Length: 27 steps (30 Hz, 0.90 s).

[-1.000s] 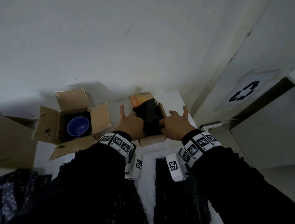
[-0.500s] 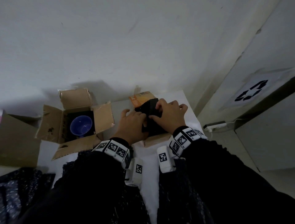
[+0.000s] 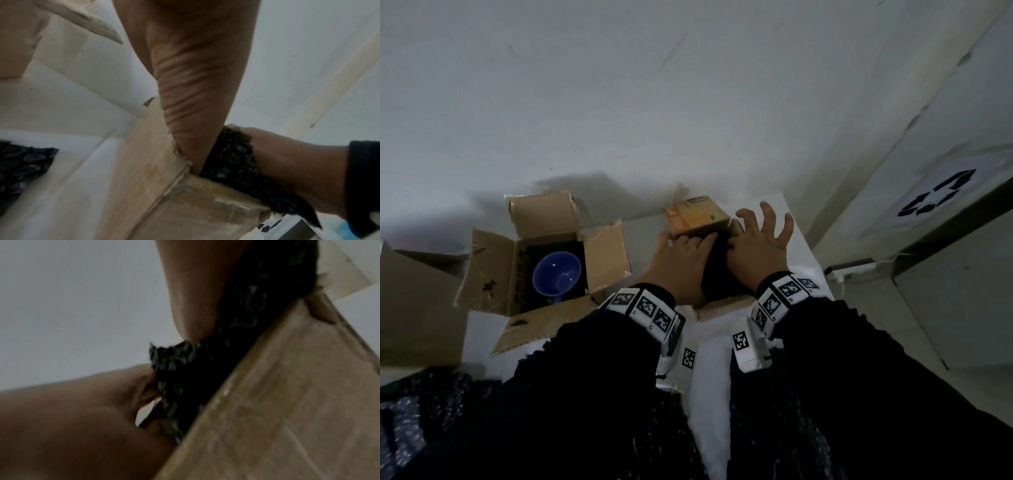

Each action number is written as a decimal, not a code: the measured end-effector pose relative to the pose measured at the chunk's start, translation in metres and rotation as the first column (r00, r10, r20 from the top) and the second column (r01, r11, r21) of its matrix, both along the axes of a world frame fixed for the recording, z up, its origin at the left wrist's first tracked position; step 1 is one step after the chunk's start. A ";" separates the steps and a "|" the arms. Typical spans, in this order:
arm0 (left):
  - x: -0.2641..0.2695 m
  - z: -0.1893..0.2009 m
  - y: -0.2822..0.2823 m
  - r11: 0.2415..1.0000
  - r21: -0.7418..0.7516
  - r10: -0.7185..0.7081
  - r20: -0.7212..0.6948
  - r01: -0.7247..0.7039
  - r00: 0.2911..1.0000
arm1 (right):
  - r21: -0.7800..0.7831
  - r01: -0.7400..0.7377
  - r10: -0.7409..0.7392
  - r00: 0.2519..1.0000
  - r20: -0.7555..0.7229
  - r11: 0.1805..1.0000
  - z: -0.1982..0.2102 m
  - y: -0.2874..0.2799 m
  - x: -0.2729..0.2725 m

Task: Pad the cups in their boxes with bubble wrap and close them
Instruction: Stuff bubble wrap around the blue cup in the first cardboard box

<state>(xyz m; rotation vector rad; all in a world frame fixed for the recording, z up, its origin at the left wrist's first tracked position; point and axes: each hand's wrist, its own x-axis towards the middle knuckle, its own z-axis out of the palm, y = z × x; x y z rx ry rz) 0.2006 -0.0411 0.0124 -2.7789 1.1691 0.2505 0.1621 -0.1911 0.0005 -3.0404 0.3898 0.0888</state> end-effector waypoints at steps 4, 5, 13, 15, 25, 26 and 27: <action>0.007 0.001 -0.003 0.999 0.045 0.029 -0.044 -0.027 0.999 | 0.225 0.034 0.011 0.981 -0.194 0.974 0.017 -0.009 0.004; 0.007 0.001 -0.004 0.998 0.053 0.032 -0.041 -0.029 0.999 | 0.283 0.043 0.024 0.973 -0.230 0.958 0.023 -0.014 0.002; 0.016 0.021 -0.004 0.988 -0.028 0.125 -0.430 -0.152 0.894 | 0.161 -0.096 0.124 0.977 -0.171 0.982 0.032 -0.028 -0.026; 0.016 0.029 -0.002 0.960 -0.043 0.211 -0.540 -0.277 0.815 | 0.150 -0.111 0.118 0.992 -0.038 0.982 0.032 -0.025 -0.029; -0.017 0.011 -0.018 0.961 -0.040 0.265 -0.142 -0.273 0.954 | 0.026 -0.356 0.356 0.933 -0.044 0.934 0.039 -0.031 -0.065; -0.016 0.011 -0.019 0.961 -0.034 0.268 -0.134 -0.274 0.954 | 0.019 -0.364 0.364 0.930 -0.050 0.931 0.037 -0.031 -0.066; -0.016 0.011 -0.020 0.961 -0.027 0.269 -0.124 -0.274 0.955 | 0.019 -0.368 0.368 0.927 -0.070 0.930 0.035 -0.029 -0.068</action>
